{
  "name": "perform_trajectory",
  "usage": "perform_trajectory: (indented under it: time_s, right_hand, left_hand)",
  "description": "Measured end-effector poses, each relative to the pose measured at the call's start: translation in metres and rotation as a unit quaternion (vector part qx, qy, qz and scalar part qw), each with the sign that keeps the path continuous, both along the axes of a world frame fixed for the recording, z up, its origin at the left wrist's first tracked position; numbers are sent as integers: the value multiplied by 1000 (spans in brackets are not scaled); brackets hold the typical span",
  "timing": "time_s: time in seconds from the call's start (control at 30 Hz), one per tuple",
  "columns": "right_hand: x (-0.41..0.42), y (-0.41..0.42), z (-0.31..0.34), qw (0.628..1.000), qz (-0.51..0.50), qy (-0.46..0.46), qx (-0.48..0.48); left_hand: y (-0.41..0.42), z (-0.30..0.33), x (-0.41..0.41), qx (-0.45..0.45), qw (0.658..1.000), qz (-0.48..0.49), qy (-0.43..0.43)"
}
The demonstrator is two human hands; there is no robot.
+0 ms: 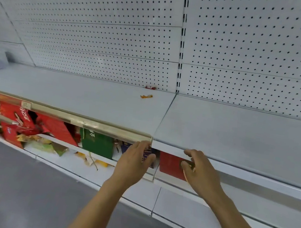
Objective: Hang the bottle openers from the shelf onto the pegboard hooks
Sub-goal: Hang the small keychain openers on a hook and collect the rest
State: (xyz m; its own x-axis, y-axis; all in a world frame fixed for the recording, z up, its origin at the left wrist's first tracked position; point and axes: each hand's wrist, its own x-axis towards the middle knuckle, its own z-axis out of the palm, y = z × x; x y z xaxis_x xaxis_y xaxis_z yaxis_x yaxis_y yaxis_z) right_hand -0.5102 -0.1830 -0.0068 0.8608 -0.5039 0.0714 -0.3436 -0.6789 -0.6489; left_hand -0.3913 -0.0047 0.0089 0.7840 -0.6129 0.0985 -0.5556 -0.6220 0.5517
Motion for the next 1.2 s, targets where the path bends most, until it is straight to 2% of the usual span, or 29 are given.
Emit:
perform_trajectory:
  time_s: [0.23, 0.5, 0.77, 0.97, 1.2]
  right_hand:
    - [105, -13, 1, 1000, 25, -5, -5]
    - [258, -48, -7, 999, 33, -21, 27]
    - [376, -71, -21, 997, 58, 36, -25]
    - [410, -75, -36, 985, 28, 130, -111]
    - [423, -75, -42, 986, -31, 111, -117]
  left_hand:
    - [2, 1, 94, -40, 998, 3, 41]
    - [-29, -2, 234, -11, 998, 4, 68]
    - [-93, -18, 362, -34, 995, 21, 91]
    - [-137, -37, 433, -30, 995, 28, 86]
    - [-170, -57, 481, 28, 999, -3, 43]
